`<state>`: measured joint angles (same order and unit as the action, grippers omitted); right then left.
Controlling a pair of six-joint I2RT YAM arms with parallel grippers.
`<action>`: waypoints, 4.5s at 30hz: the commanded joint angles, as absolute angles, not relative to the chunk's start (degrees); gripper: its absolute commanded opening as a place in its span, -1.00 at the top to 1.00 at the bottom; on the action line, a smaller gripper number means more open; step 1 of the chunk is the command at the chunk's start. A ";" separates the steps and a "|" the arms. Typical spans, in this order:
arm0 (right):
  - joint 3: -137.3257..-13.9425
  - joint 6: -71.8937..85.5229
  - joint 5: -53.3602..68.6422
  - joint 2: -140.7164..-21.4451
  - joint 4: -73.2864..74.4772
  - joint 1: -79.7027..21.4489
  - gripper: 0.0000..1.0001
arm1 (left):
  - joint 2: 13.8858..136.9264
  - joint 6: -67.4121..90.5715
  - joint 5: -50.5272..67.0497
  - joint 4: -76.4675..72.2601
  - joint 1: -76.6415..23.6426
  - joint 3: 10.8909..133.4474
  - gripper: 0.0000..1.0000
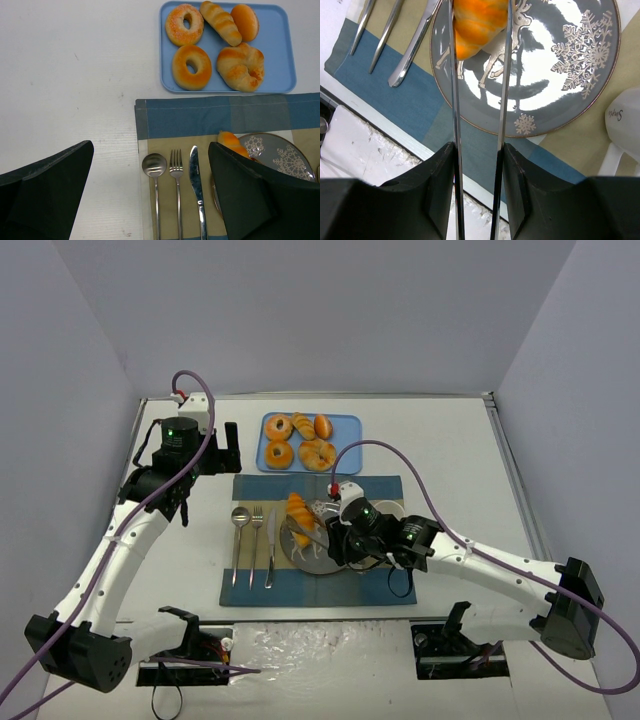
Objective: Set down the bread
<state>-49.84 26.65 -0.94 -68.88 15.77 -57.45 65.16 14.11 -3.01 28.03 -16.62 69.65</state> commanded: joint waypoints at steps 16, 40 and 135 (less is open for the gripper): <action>-51.78 27.99 -5.32 -69.70 16.79 -61.08 0.07 | 65.25 13.80 -3.34 26.02 -16.26 73.13 -0.94; -57.47 27.38 -9.38 -68.36 21.33 -61.99 0.03 | 65.04 13.71 -3.60 26.02 -16.26 73.13 -0.94; -80.08 19.51 -11.16 -110.78 8.52 -1.67 -0.54 | 64.69 13.89 -3.25 25.66 -16.35 72.95 -0.94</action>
<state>-80.66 19.25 -11.01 -117.91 7.87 -1.85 65.60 14.11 -2.85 28.12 -16.62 69.78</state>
